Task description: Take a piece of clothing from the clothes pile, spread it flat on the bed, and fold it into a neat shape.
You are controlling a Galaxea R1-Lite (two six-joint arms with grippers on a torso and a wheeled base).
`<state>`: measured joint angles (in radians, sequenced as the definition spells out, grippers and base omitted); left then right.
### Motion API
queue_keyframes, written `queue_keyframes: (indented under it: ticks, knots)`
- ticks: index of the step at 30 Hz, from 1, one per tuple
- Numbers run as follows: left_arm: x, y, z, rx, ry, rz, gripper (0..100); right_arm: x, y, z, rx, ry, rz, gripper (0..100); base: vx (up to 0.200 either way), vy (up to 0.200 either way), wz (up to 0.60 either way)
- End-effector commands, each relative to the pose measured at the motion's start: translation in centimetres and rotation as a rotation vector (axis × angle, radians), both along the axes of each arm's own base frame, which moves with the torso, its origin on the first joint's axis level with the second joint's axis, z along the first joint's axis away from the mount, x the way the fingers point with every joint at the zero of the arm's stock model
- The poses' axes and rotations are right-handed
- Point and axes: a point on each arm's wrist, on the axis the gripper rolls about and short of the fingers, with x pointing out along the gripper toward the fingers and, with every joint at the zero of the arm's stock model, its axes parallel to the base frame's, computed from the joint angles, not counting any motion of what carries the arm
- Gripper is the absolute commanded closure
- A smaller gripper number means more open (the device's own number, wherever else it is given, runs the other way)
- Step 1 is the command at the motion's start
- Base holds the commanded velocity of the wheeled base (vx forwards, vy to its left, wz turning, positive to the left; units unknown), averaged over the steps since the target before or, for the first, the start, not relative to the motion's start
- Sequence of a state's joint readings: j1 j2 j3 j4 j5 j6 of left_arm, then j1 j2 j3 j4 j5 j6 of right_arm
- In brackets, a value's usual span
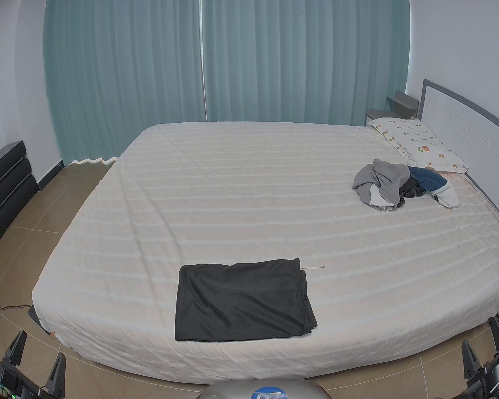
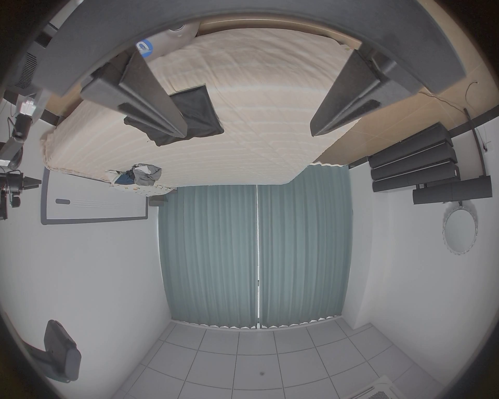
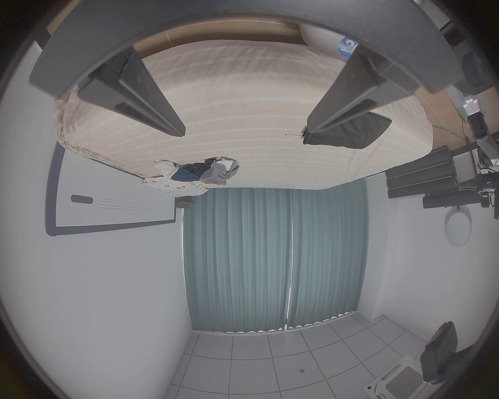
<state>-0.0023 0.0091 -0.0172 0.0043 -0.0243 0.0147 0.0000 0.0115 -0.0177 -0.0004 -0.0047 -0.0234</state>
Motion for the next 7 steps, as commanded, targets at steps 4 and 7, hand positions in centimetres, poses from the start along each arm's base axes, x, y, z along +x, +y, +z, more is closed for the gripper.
queue_keyframes:
  ticks: [4, 7]
  knots:
    - [0.07, 0.01, -0.44, -0.001, 0.008, 0.008, 0, 0.06, -0.01, -0.50, 0.000, 0.007, 0.003, 0, 0.000, 0.000, 0.00]
    - [0.07, 0.01, -0.44, -0.009, 0.009, 0.007, 0, 0.06, -0.01, -0.50, 0.002, 0.007, 0.003, 0, 0.000, 0.000, 0.00]
